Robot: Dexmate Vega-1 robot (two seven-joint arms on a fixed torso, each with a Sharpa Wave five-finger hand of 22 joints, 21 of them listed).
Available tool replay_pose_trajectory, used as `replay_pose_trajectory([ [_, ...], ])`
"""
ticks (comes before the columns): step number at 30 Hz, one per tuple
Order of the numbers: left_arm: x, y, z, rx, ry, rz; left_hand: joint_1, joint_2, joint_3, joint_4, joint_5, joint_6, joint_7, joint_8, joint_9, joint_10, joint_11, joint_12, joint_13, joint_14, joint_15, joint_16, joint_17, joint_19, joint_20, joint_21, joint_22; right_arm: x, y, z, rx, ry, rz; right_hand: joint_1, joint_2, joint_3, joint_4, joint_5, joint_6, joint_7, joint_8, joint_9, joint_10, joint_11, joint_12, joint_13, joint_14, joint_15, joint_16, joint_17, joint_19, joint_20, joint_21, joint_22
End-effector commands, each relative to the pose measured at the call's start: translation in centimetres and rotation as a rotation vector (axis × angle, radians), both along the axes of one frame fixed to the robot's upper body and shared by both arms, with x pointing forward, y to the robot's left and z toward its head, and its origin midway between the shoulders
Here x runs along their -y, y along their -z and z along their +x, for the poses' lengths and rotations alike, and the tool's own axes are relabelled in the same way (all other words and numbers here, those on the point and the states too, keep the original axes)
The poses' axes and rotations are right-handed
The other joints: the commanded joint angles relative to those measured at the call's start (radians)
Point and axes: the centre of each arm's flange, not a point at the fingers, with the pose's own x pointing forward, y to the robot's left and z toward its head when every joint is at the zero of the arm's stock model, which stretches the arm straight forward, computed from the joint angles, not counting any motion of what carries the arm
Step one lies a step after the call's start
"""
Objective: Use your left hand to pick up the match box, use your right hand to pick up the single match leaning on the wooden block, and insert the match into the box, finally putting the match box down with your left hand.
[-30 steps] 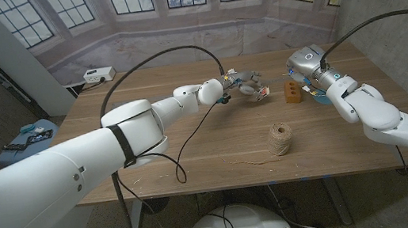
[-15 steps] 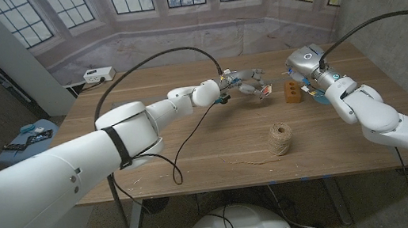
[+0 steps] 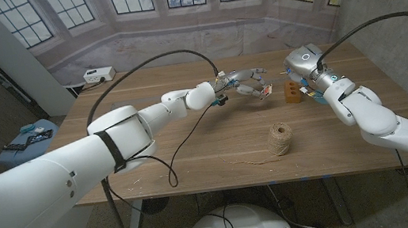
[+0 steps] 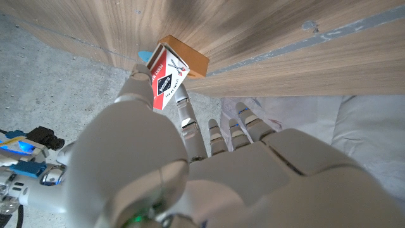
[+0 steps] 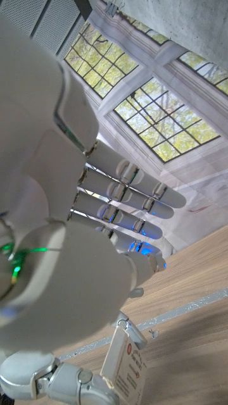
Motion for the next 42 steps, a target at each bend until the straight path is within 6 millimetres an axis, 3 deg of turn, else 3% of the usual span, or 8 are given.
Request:
replay_pose_trajectory([
  [1,-0.5,0.1,-0.3,0.002,0.023,-0.002,0.015,0.019,-0.006,0.002,-0.001,0.007,0.005,0.010,0.001,0.009,0.002,0.000,0.006,0.006,-0.001,-0.003,0.002,-0.002,-0.001,-0.001,0.004,-0.6,0.6,-1.0,0.022,0.030,-0.042,0.010,0.002,-0.004,-0.001,0.003,0.009,-0.002,0.001,0.002,0.009,0.001,-0.006,0.004,0.013,-0.115,-0.004,0.004,0.011,-0.034,0.008,0.003],
  [13,-0.5,0.3,-0.2,-0.006,0.018,-0.007,0.015,0.020,-0.007,0.002,-0.001,0.006,0.005,0.010,0.001,0.008,0.003,0.000,0.006,0.006,-0.001,-0.003,0.002,-0.002,0.000,-0.001,0.004,-1.5,1.2,-2.1,0.037,0.060,-0.083,0.011,0.003,-0.006,-0.001,0.002,0.009,0.000,-0.001,0.002,0.009,0.001,-0.009,0.004,0.014,-0.114,-0.009,0.004,0.010,-0.034,0.009,0.003],
  [42,-1.0,-0.1,0.7,-0.029,-0.028,-0.026,0.012,0.022,-0.011,0.003,-0.001,0.007,0.007,0.010,0.001,0.008,0.003,0.000,0.006,0.006,-0.001,-0.003,0.002,-0.003,0.002,-0.001,0.004,-6.0,1.2,-3.3,0.145,0.074,-0.203,0.012,0.005,-0.013,-0.001,0.002,0.009,0.003,-0.005,0.002,0.009,0.005,-0.014,0.005,0.019,-0.113,-0.014,0.006,0.009,-0.030,0.011,0.003],
])
